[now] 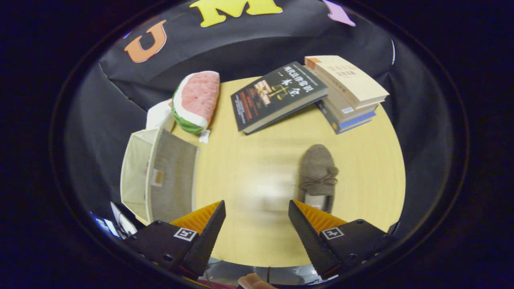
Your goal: Open the storage box then place both shoes into the box .Put the left shoe in first, then the right shoe, with the right side of both shoes facing outward in a uniform manner.
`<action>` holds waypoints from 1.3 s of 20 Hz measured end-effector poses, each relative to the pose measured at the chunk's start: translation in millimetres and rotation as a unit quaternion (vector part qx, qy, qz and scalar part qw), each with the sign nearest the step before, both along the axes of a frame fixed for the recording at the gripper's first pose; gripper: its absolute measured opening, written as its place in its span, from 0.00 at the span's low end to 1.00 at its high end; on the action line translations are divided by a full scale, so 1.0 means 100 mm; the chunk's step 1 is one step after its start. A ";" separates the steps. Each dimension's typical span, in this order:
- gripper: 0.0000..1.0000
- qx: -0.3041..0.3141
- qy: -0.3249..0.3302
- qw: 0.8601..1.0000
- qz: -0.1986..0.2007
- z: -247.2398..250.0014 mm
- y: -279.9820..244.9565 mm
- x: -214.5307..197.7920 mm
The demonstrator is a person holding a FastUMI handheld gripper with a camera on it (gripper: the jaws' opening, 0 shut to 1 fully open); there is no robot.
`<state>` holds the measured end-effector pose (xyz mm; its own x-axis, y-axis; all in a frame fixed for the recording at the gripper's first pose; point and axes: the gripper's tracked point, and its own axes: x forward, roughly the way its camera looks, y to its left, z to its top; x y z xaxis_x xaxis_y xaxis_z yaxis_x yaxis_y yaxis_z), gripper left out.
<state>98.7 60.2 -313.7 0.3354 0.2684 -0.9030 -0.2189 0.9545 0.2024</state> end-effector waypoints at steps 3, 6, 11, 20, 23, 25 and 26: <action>0.97 -0.023 0.008 1.000 -0.002 -0.21 -0.43 0.05; 0.97 -0.051 0.012 0.999 0.000 -0.46 -0.79 0.14; 0.96 -0.060 0.043 0.997 -0.012 -0.98 -1.08 0.21; 0.98 -0.089 0.053 0.994 -0.035 -1.33 -1.28 0.29; 0.85 -0.058 0.072 0.995 -0.022 -1.35 -1.12 0.25; 0.64 -0.042 0.073 0.996 -0.030 -1.37 -1.04 0.26; 0.52 -0.036 0.070 0.997 -0.028 -1.35 -1.01 0.26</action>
<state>125.0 -40.4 -449.2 0.2182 0.1861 -0.9580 -0.1401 0.9774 0.1580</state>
